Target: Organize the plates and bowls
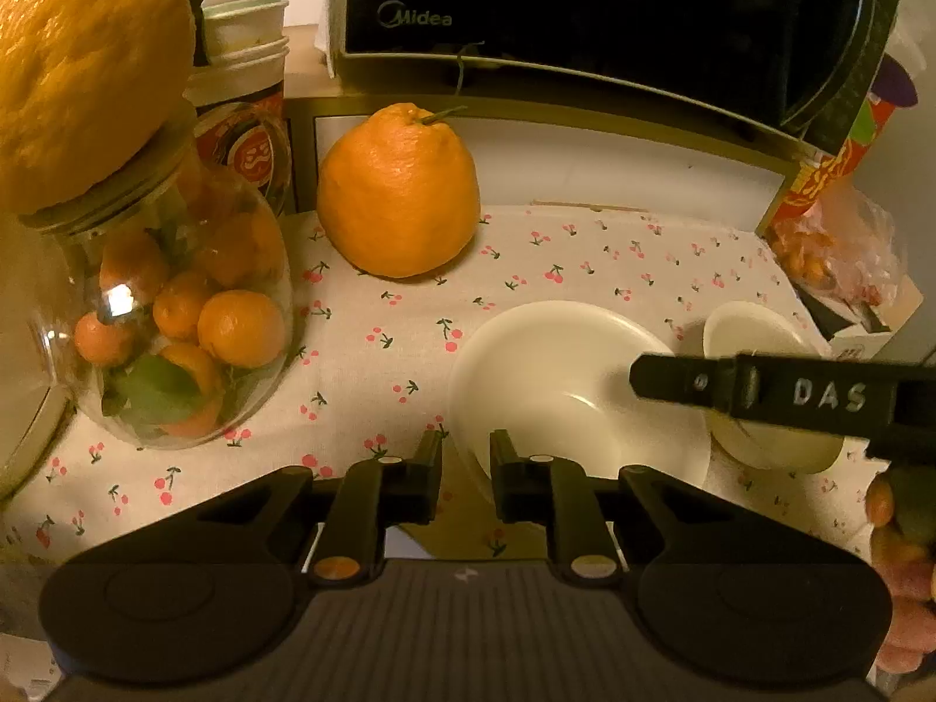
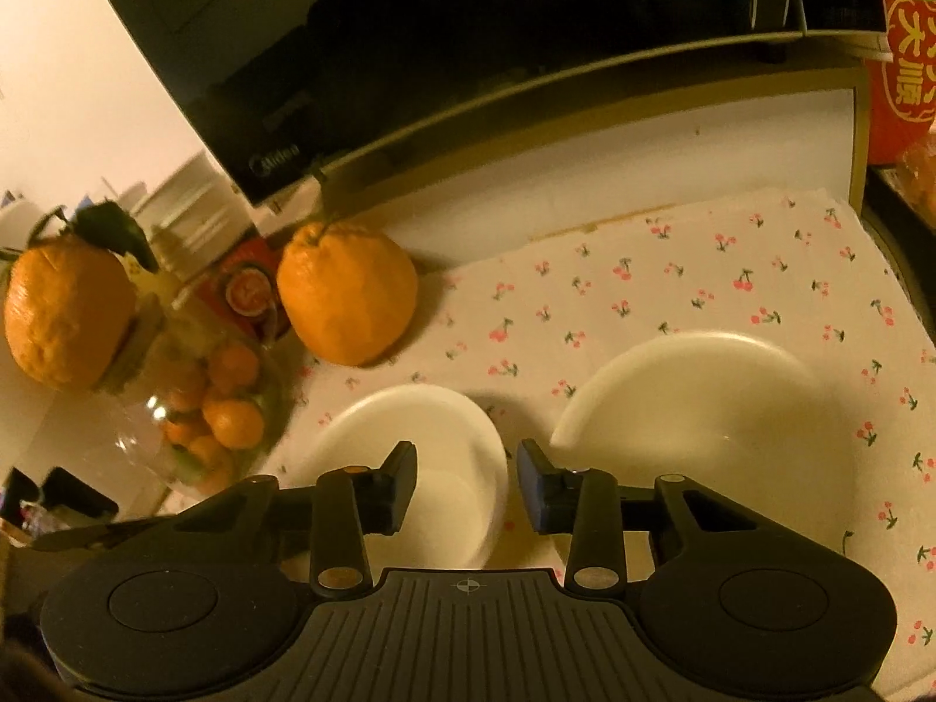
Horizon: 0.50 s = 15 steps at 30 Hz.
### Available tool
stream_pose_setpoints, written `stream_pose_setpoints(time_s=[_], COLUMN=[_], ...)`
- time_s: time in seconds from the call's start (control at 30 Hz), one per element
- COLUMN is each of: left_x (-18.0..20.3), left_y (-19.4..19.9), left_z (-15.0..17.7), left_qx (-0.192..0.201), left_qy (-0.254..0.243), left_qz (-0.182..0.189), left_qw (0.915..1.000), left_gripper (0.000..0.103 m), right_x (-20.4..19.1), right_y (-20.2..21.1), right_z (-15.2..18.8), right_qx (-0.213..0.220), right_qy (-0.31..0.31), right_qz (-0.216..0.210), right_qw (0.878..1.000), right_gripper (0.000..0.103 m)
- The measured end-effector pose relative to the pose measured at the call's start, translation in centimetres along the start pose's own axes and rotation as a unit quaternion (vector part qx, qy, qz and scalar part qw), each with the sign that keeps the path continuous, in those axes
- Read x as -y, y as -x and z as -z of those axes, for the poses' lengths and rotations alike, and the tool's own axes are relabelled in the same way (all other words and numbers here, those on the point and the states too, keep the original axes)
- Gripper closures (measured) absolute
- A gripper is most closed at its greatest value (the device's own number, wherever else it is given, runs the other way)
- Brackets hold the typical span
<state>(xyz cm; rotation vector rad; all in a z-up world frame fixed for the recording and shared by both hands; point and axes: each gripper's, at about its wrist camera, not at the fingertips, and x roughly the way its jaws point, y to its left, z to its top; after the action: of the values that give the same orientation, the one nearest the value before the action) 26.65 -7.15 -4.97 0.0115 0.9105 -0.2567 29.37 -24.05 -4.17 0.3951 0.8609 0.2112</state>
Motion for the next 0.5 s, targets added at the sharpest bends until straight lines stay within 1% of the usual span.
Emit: stream_pose_setpoints(time_s=[0.03,0.13,0.5], left_x=[0.0,0.0,-0.2], left_y=[0.0,0.2,2.3], left_z=[0.0,0.1,-0.1], left_qx=[0.001,0.006,0.028], left_qy=[0.003,0.004,0.019], left_qz=[0.002,0.000,0.004], left_qw=[1.0000,1.0000,0.9994], left_gripper=[0.089,0.089,0.089], right_x=[0.0,-0.1,-0.7], right_y=[-0.1,-0.1,1.8], right_z=[0.1,0.1,-0.5], right_qx=[-0.003,-0.005,0.009], right_qy=[0.000,0.004,0.004], right_qz=[-0.001,0.000,-0.010], right_qw=[1.000,1.000,1.000], right_gripper=[0.076,0.079,0.080])
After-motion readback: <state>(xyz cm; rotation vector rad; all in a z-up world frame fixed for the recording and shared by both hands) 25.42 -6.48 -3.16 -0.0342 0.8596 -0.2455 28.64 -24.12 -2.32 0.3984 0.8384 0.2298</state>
